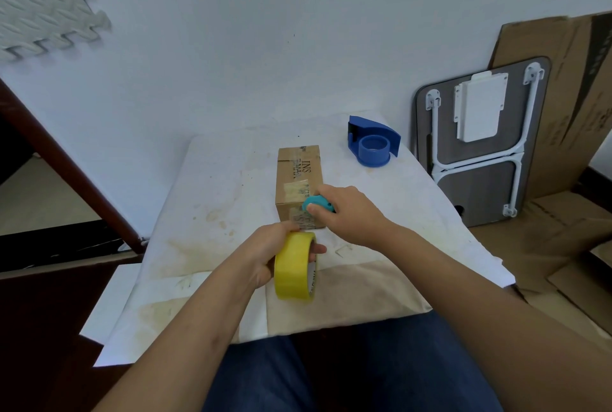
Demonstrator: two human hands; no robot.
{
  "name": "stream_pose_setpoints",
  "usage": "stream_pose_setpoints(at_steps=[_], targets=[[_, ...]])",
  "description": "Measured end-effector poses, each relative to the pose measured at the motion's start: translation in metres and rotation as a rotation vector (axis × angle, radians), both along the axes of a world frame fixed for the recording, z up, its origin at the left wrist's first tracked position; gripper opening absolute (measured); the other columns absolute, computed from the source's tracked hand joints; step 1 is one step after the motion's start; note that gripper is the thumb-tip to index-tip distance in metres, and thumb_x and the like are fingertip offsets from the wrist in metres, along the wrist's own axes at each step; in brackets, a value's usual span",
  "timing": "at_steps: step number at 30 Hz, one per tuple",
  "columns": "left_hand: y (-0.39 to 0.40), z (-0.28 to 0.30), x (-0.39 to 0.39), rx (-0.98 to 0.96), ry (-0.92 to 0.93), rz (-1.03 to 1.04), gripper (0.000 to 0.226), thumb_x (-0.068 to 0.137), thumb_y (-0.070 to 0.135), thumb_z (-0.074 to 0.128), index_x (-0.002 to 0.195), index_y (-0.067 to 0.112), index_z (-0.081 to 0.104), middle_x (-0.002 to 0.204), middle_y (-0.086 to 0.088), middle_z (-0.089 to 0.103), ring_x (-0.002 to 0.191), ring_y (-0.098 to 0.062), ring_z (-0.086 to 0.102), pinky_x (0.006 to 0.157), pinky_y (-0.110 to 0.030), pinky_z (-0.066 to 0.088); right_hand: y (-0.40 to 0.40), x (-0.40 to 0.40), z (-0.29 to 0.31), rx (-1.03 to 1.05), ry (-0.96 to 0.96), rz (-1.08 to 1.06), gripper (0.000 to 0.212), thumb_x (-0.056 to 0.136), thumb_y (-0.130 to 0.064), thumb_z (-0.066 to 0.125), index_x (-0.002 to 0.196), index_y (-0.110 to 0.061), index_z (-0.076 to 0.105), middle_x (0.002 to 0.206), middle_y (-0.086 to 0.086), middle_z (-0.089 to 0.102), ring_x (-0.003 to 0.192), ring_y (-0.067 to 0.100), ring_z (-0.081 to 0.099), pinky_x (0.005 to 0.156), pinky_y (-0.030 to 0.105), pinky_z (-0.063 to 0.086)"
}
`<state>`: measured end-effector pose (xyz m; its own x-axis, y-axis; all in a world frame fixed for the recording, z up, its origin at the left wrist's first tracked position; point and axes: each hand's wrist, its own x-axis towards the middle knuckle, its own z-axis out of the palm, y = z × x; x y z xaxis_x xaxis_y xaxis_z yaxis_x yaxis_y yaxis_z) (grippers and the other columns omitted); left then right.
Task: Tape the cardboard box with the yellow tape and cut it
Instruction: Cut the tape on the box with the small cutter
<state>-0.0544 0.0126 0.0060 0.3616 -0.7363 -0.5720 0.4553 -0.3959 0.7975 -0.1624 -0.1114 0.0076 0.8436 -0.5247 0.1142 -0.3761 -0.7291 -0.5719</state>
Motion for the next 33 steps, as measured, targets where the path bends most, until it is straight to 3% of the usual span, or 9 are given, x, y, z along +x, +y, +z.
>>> stream_pose_setpoints(at_steps=[5, 11, 19, 27, 33], targets=[[0.0, 0.0, -0.001, 0.01, -0.034, -0.015, 0.028, 0.101, 0.017, 0.047, 0.126, 0.006, 0.054, 0.098, -0.027, 0.073, 0.053, -0.024, 0.071, 0.05, -0.028, 0.058, -0.002, 0.005, 0.009, -0.157, 0.118, 0.095, 0.026, 0.097, -0.037, 0.047, 0.1, -0.013, 0.056, 0.089, 0.003, 0.061, 0.075, 0.022, 0.057, 0.062, 0.033, 0.043], [-0.002, -0.001, -0.001, 0.012, -0.051, -0.033, 0.025, 0.101, 0.018, 0.047, 0.121, 0.007, 0.057, 0.096, -0.027, 0.074, 0.054, -0.024, 0.07, 0.055, -0.03, 0.058, -0.003, 0.012, 0.02, -0.268, 0.271, 0.162, 0.023, 0.098, -0.038, 0.044, 0.098, -0.016, 0.051, 0.086, -0.001, 0.051, 0.075, 0.021, 0.051, 0.061, 0.031, 0.035], [-0.002, -0.003, 0.0, 0.017, -0.054, -0.036, 0.022, 0.099, 0.017, 0.048, 0.115, 0.006, 0.059, 0.098, -0.028, 0.074, 0.055, -0.025, 0.069, 0.06, -0.032, 0.058, -0.003, 0.017, 0.027, -0.316, 0.387, 0.206, 0.024, 0.098, -0.036, 0.044, 0.106, -0.015, 0.053, 0.09, 0.0, 0.051, 0.077, 0.019, 0.05, 0.064, 0.032, 0.036], [-0.003, -0.005, 0.001, 0.02, -0.075, -0.037, 0.025, 0.098, 0.015, 0.049, 0.118, 0.003, 0.059, 0.095, -0.027, 0.074, 0.053, -0.024, 0.068, 0.061, -0.034, 0.057, -0.001, 0.026, 0.032, -0.378, 0.476, 0.239, 0.026, 0.098, -0.034, 0.043, 0.112, -0.015, 0.055, 0.107, 0.006, 0.06, 0.08, 0.019, 0.049, 0.067, 0.033, 0.038], [-0.003, -0.006, 0.001, 0.016, -0.073, -0.036, 0.024, 0.098, 0.017, 0.051, 0.115, 0.003, 0.061, 0.093, -0.027, 0.075, 0.054, -0.025, 0.068, 0.064, -0.035, 0.057, 0.002, 0.029, 0.037, -0.428, 0.537, 0.258, 0.024, 0.098, -0.029, 0.043, 0.114, -0.015, 0.055, 0.101, 0.004, 0.057, 0.079, 0.018, 0.048, 0.067, 0.032, 0.037]])
